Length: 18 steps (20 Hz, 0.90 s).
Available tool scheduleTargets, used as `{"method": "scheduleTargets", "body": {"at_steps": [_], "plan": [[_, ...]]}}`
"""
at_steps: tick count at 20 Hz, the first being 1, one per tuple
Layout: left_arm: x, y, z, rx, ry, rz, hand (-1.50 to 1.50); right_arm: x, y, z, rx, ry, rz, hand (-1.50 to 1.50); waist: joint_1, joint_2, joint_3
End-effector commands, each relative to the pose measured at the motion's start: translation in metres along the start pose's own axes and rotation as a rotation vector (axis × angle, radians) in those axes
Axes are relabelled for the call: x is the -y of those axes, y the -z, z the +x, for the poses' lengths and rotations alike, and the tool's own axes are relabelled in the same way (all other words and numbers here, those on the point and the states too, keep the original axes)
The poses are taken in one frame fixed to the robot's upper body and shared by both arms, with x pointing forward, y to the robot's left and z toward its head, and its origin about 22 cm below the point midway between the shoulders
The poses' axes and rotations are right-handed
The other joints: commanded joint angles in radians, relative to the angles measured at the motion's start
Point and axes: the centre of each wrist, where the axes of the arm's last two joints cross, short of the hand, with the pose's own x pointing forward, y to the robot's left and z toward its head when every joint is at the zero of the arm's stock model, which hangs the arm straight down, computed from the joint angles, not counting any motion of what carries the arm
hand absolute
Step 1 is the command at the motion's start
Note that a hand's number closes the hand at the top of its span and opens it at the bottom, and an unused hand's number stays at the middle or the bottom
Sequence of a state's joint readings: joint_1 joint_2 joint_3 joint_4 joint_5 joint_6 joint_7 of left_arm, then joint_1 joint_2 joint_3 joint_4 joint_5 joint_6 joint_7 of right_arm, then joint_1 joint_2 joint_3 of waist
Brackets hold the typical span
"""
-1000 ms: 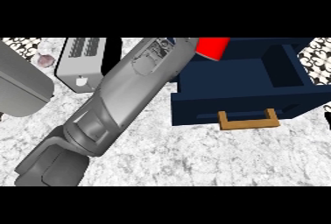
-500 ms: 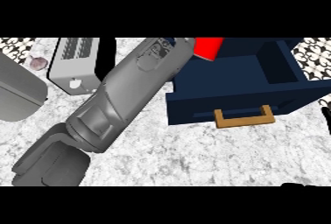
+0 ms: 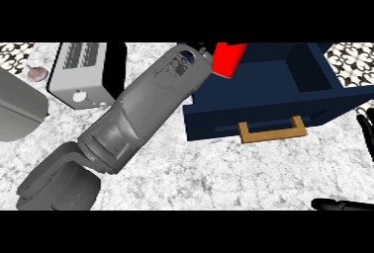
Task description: Pick up the can, place it into the drawer and close the drawer
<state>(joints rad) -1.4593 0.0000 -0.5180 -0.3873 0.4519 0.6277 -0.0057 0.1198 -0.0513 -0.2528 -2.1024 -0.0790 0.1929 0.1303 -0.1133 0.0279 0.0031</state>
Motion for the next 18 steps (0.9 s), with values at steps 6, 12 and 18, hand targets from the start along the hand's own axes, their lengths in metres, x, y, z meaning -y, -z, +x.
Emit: {"method": "scheduleTargets", "body": {"at_steps": [6,12,18], "plan": [[-0.002,0.001,-0.014,-0.024,0.048,0.068,-1.5,-0.015,0.01,0.004,0.021,0.003,0.013,-1.5,-0.019,0.009,0.0],[0.001,-0.006,-0.028,-0.025,0.053,0.13,-1.5,-0.004,0.005,0.018,0.028,-0.02,0.014,-1.5,-0.022,0.002,-0.001],[0.003,-0.007,-0.026,-0.031,0.035,0.124,-1.5,-0.007,0.002,0.015,0.033,0.001,0.026,-1.5,-0.019,0.002,-0.001]]}}
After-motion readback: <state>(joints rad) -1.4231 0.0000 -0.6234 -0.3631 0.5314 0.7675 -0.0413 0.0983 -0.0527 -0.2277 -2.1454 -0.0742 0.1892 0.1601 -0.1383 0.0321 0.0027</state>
